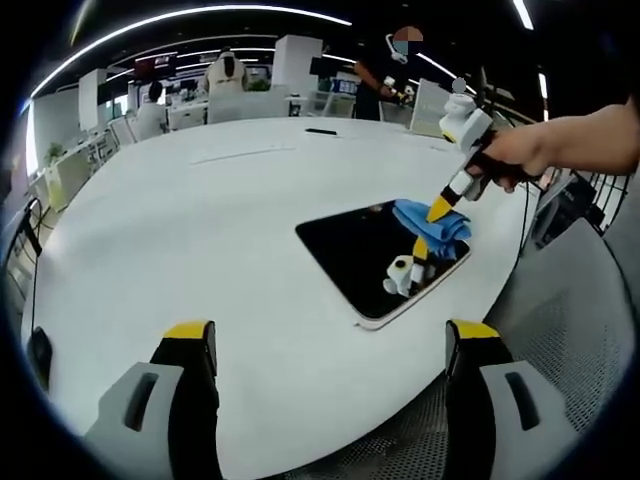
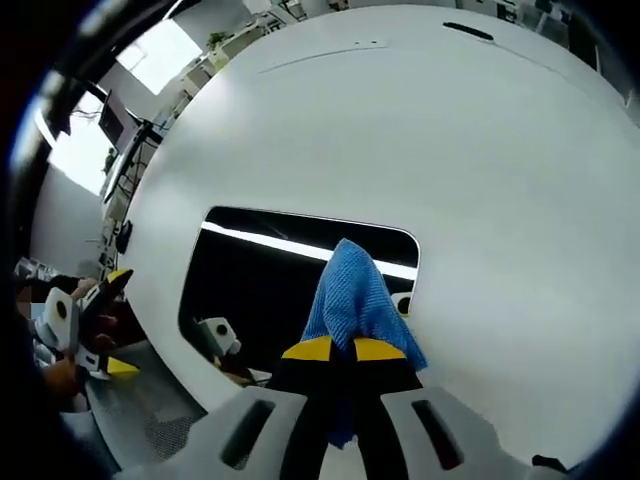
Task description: Wipe the mirror surface with the cleaning cloth until all visible marks leave the cleaned area.
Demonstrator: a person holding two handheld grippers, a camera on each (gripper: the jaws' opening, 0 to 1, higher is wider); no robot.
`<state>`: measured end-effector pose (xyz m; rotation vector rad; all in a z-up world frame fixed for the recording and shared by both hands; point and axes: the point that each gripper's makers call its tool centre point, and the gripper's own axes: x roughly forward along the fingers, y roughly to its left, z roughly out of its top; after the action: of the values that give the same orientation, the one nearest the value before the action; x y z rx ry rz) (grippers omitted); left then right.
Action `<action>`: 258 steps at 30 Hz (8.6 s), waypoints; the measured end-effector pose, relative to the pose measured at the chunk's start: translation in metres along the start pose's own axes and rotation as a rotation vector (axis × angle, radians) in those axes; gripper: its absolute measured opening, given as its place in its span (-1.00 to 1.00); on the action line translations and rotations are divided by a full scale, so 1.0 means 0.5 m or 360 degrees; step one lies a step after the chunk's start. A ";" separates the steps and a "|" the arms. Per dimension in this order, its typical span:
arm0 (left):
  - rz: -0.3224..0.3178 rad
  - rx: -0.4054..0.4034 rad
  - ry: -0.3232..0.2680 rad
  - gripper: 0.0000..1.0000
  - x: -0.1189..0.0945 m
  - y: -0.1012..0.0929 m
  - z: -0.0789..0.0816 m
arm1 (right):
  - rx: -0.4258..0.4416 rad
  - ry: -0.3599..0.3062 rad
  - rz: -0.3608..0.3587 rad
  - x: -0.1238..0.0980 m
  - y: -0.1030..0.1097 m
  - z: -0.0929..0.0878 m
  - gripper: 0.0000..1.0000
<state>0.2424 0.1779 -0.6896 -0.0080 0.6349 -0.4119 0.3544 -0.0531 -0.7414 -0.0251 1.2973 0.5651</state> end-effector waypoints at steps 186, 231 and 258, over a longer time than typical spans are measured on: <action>-0.0004 0.0023 0.0009 0.81 -0.003 -0.006 0.001 | -0.0149 -0.0015 -0.0150 0.033 0.189 -0.062 -1.00; -0.0010 0.0025 0.0011 0.80 -0.002 -0.007 -0.002 | -0.0249 0.0006 -0.0093 0.070 0.279 -0.038 -1.00; -0.0011 0.0029 0.0034 0.80 0.007 0.000 -0.014 | -0.0349 0.0033 -0.0015 0.096 0.341 -0.016 -1.00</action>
<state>0.2411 0.1773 -0.6971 0.0115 0.6524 -0.4250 0.2848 0.1102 -0.7379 -0.2191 1.2493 0.6983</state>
